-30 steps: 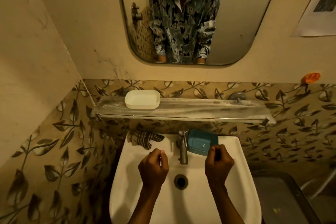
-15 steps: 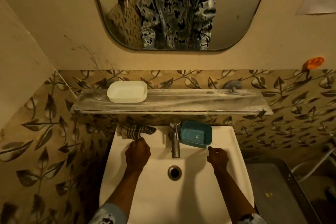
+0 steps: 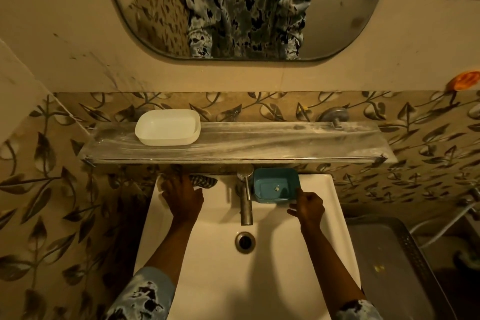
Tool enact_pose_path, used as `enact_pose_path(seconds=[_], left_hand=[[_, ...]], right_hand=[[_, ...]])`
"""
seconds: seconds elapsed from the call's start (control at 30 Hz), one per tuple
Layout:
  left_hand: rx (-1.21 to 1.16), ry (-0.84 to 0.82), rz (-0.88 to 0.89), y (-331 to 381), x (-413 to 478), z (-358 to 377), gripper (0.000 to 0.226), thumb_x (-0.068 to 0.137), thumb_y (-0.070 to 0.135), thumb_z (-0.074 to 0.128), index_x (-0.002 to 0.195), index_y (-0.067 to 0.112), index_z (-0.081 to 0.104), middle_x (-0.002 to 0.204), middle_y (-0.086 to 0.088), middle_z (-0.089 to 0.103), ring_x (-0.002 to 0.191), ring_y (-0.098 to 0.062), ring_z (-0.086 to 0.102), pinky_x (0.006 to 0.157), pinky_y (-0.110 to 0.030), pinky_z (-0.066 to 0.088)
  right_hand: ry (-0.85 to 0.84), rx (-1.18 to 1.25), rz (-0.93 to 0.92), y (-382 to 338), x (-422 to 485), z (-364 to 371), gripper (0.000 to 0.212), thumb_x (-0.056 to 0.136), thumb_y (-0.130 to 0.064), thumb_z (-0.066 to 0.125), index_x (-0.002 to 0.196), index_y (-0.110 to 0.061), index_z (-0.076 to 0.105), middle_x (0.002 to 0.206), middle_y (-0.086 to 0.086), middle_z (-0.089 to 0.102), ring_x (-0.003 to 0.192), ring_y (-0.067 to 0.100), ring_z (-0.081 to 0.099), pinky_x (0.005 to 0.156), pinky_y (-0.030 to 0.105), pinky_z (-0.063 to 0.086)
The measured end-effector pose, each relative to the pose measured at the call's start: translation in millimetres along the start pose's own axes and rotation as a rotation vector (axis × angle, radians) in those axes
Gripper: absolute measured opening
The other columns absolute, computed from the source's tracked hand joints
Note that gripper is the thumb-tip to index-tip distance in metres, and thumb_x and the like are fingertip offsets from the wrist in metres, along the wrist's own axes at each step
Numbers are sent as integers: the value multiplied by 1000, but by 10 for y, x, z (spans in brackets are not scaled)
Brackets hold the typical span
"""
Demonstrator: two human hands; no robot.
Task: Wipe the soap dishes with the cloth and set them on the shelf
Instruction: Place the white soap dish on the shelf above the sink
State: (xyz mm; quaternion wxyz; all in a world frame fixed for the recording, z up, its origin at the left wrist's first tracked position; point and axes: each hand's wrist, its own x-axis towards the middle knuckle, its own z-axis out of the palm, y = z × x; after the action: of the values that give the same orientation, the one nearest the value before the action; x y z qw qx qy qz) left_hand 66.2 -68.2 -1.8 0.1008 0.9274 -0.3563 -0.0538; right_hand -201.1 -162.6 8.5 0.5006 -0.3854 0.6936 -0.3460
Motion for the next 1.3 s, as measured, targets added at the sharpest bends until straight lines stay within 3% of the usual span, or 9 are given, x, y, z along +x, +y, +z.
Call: enact_pose_path(seconds=[0.17, 0.3, 0.57, 0.7, 0.87, 1.07, 1.23, 1.3], left_hand=[[-32, 61, 52, 25, 9, -11, 44, 76, 11, 73, 114, -4, 59, 119, -32, 55, 116, -49, 49, 89, -59, 45], [-49, 58, 51, 3, 8, -71, 38, 75, 5, 73, 110, -6, 61, 116, -32, 57, 117, -49, 48, 91, -61, 43], [-71, 3, 24, -69, -33, -185, 46, 81, 19, 69, 123, 5, 55, 135, -20, 47, 132, -39, 33, 102, -54, 34], [-263, 97, -15, -109, -52, -248, 30, 87, 21, 58, 112, 4, 61, 124, -19, 55, 120, -37, 45, 99, -49, 38], [-502, 189, -114, -190, -238, -267, 34, 93, 30, 50, 100, 0, 62, 111, -20, 60, 107, -36, 53, 93, -50, 44], [-696, 246, -149, -225, -709, -187, 29, 93, 24, 51, 94, -3, 60, 104, -22, 56, 97, -39, 54, 84, -46, 48], [-844, 151, -157, -219, -1037, -158, 23, 95, 22, 51, 96, 1, 60, 98, -20, 64, 90, -34, 60, 77, -39, 50], [-892, 91, -136, -236, -1155, -160, 22, 95, 24, 51, 96, 4, 61, 93, -12, 66, 86, -30, 62, 70, -29, 49]], right_hand=[[7, 18, 4, -5, -11, 16, 29, 94, -17, 59, 113, 4, 56, 111, 27, 64, 80, 33, 68, 63, 41, 57], [16, 30, 15, 13, -47, 22, 26, 94, -14, 59, 112, 4, 55, 110, 26, 64, 80, 34, 68, 63, 40, 58], [90, -29, -49, 89, -129, -88, 11, 92, -12, 61, 92, -2, 55, 96, 20, 61, 82, 38, 65, 67, 46, 60], [89, 62, -80, 186, -219, -271, 11, 93, -12, 59, 89, -2, 54, 94, 18, 60, 94, 42, 63, 81, 55, 56], [0, 276, -11, 413, -383, -535, 6, 95, -9, 55, 92, -5, 52, 107, 22, 58, 99, 37, 60, 81, 50, 54], [-119, 378, 111, 705, -574, -755, 25, 93, -3, 54, 118, -4, 48, 120, 26, 52, 108, 42, 55, 91, 56, 49], [-272, 385, 210, 878, -670, -811, 42, 96, -4, 49, 136, 1, 40, 129, 30, 53, 117, 47, 54, 97, 57, 46], [-352, 347, 233, 909, -734, -800, 46, 94, -3, 50, 139, -4, 37, 129, 32, 52, 113, 46, 56, 94, 54, 48]])
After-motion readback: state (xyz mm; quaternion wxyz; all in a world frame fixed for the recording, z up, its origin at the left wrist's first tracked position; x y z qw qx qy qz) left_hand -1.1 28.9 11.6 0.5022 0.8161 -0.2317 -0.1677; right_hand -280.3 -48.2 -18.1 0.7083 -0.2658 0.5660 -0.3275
